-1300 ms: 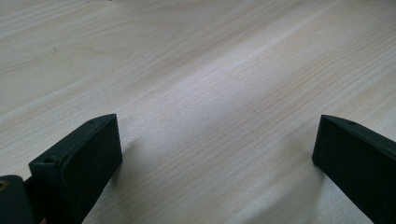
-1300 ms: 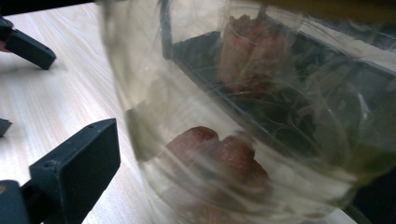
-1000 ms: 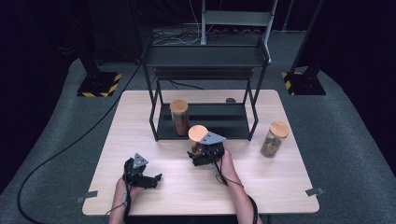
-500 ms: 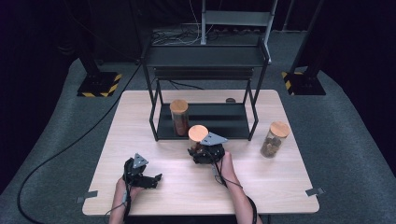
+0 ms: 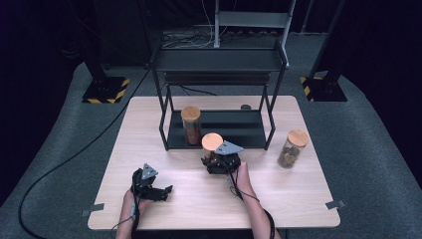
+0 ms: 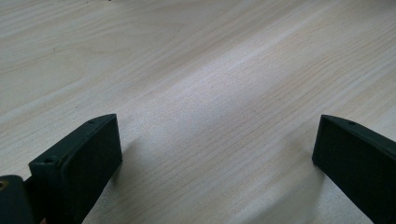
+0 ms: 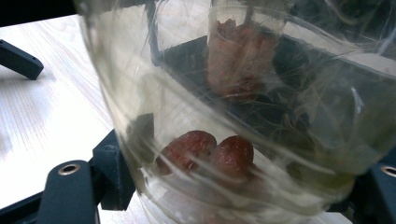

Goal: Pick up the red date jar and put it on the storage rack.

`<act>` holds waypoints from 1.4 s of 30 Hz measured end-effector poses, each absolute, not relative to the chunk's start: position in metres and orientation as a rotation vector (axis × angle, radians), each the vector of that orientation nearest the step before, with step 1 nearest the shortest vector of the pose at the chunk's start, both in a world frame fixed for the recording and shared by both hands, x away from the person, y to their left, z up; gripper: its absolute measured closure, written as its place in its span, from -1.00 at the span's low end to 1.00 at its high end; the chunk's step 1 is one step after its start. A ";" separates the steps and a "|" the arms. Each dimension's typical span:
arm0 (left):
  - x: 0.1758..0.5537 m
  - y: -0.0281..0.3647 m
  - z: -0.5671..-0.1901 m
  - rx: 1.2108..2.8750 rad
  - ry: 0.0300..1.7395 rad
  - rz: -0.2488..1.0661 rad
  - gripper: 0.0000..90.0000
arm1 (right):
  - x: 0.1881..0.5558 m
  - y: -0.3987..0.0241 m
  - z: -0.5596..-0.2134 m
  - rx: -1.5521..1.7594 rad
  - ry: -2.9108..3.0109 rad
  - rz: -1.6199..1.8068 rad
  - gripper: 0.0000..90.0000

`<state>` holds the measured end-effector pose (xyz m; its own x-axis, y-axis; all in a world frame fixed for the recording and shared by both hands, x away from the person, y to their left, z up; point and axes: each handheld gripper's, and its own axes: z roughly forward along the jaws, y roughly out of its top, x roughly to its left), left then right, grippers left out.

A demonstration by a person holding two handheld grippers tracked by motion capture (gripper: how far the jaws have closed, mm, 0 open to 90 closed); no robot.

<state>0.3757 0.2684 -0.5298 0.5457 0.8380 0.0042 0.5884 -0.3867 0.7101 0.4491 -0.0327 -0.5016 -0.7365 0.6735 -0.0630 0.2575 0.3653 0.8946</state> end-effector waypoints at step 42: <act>0.376 0.268 -0.530 2.114 1.144 0.482 -0.98 | 0.455 -0.045 -0.485 0.835 2.187 1.350 -0.46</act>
<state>0.3756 0.2684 -0.5298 0.5456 0.8381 0.0037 0.5877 -0.3857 0.7112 0.4549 -0.0450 -0.4850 -0.7233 0.6887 -0.0496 0.2643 0.3425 0.9016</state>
